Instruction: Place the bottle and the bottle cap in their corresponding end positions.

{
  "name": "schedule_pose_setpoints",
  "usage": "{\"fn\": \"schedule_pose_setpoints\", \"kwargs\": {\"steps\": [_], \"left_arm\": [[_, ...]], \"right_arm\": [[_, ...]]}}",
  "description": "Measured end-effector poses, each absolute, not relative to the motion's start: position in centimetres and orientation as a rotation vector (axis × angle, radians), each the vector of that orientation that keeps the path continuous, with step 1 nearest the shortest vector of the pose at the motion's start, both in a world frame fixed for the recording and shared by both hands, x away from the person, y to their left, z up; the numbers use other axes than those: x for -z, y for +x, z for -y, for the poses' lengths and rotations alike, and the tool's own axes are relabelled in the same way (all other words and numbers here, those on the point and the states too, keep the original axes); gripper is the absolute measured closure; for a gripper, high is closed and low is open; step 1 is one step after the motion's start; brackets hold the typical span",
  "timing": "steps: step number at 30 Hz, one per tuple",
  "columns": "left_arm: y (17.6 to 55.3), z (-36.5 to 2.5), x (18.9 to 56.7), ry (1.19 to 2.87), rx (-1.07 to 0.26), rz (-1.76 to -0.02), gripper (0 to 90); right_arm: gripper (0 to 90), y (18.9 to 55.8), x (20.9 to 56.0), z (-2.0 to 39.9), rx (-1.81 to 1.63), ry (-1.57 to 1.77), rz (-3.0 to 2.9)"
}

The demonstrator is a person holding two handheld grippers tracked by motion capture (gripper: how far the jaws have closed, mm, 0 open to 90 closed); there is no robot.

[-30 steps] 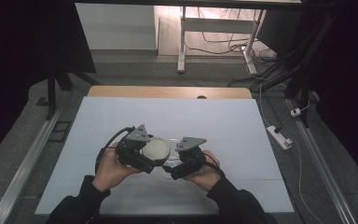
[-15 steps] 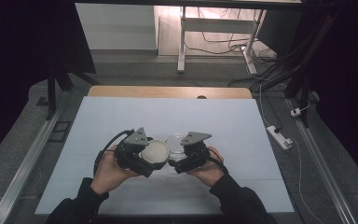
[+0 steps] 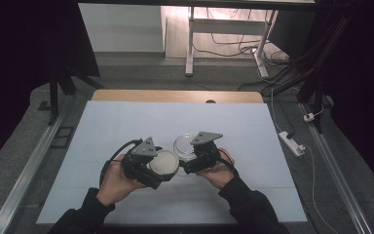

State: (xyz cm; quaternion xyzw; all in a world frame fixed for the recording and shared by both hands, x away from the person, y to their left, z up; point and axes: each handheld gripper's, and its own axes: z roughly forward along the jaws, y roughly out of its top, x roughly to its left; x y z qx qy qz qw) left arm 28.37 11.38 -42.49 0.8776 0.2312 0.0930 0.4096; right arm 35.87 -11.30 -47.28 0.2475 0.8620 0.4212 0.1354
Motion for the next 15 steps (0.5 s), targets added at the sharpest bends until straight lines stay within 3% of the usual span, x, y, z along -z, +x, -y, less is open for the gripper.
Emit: {"fn": "schedule_pose_setpoints", "kwargs": {"steps": [15], "left_arm": [[28.3,-10.7,44.3,2.222,-0.220,-0.537,7.8]], "right_arm": [[6.6,37.4,47.6,10.8,-1.202,0.743,-2.490]]}}
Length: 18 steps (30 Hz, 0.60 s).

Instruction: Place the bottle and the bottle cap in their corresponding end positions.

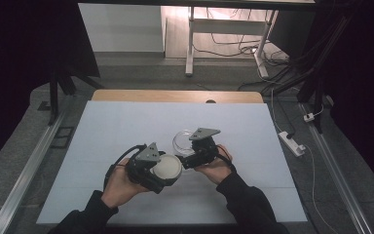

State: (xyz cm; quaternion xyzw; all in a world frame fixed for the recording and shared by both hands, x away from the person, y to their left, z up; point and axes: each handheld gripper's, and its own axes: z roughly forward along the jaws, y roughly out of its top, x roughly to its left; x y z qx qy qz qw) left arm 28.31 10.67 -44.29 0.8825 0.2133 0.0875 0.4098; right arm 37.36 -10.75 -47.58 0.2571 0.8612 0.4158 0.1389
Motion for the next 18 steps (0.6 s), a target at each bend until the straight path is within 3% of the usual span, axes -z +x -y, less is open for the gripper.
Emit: {"fn": "schedule_pose_setpoints", "kwargs": {"steps": [18], "left_arm": [[28.6,-9.7,46.7,2.245,-0.194,-0.486,7.8]], "right_arm": [[6.6,39.8,47.8,10.0,-1.176,0.771,-2.472]]}}
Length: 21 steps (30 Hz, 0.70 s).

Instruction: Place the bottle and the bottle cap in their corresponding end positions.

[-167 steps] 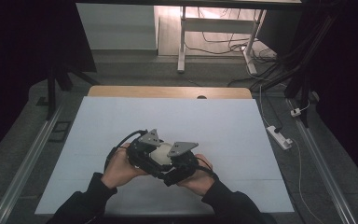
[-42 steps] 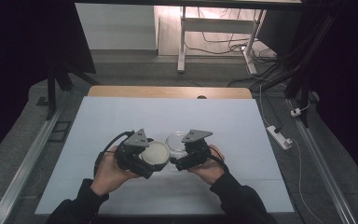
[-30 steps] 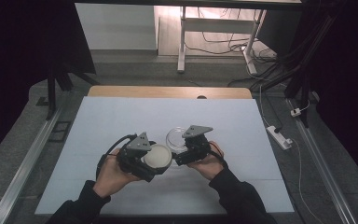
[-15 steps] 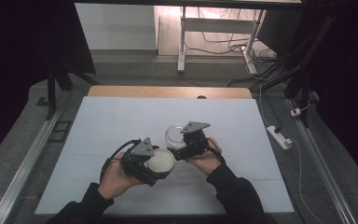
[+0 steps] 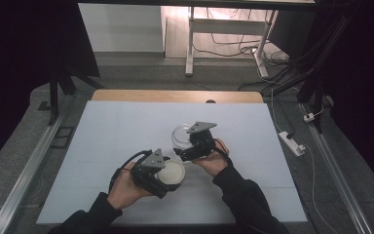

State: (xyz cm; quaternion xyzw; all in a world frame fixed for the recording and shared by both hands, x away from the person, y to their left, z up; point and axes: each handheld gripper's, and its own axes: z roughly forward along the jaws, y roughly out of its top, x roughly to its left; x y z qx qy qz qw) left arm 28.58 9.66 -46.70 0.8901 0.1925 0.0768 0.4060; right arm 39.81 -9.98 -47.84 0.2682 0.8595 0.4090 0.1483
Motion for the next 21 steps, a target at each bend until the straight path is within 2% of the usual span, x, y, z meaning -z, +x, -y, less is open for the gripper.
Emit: {"fn": "schedule_pose_setpoints", "kwargs": {"steps": [21], "left_arm": [[29.5,-8.2,49.7,2.247,-0.183,-0.501,7.7]], "right_arm": [[6.6,43.1,48.2,8.5,-1.162,0.804,-2.445]]}}
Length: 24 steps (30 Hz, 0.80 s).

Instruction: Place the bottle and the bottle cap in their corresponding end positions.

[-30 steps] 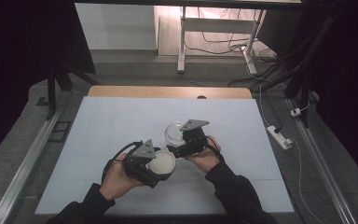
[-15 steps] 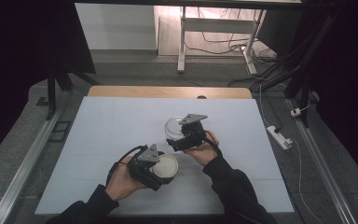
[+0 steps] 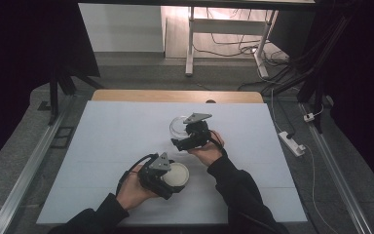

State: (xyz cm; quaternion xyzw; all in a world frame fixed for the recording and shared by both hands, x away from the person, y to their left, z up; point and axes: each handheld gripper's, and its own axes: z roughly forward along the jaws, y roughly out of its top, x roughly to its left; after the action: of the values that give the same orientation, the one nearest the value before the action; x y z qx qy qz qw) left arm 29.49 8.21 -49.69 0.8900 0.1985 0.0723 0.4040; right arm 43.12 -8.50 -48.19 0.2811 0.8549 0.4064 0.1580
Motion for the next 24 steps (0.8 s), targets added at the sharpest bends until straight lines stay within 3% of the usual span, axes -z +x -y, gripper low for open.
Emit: {"fn": "schedule_pose_setpoints", "kwargs": {"steps": [24], "left_arm": [[30.7,-7.1,52.2,2.270,-0.196,-0.518,7.7]], "right_arm": [[6.6,45.5,49.1,7.3,-1.145,0.814,-2.436]]}}
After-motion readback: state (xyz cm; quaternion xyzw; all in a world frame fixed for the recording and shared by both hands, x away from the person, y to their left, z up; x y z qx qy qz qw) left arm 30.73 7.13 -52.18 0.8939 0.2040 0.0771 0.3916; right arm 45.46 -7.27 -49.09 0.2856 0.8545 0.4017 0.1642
